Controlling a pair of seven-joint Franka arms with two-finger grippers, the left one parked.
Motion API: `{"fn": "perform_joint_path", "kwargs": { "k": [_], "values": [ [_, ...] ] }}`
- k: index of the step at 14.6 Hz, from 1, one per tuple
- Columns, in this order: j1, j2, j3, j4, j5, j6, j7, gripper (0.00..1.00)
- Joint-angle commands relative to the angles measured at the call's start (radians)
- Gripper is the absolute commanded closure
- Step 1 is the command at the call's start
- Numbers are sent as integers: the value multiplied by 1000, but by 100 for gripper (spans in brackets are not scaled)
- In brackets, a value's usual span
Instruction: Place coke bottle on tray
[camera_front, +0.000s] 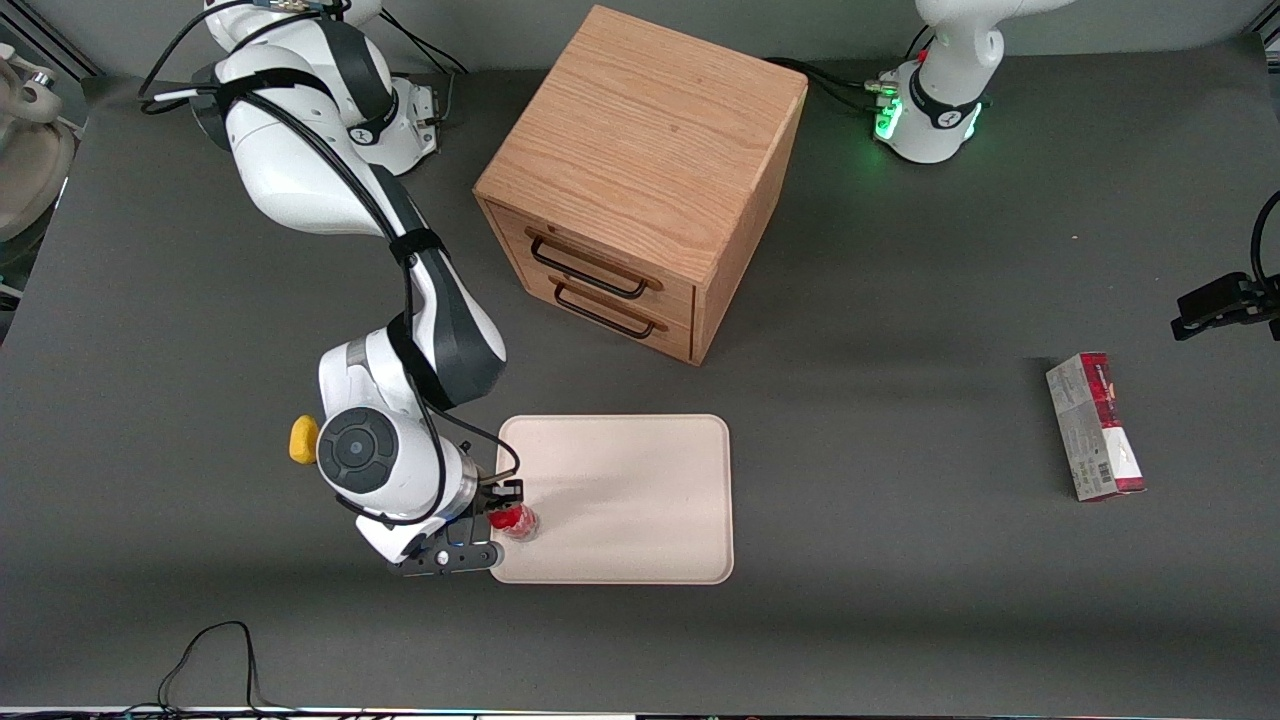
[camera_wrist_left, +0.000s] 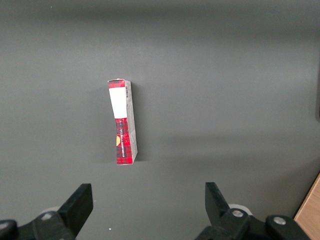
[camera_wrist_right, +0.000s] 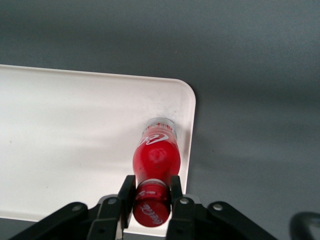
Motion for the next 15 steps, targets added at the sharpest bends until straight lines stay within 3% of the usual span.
{"fn": "perform_joint_path", "kwargs": {
  "k": [1, 6, 11, 15],
  "values": [
    [-2, -10, 5, 10, 19, -17, 10, 0],
    [-5, -89, 1, 9, 22, -126, 10, 0],
    [-10, -246, -12, -14, 16, -340, 20, 0],
    [-4, -441, -79, -210, 9, -395, 0, 0]
  ]
}}
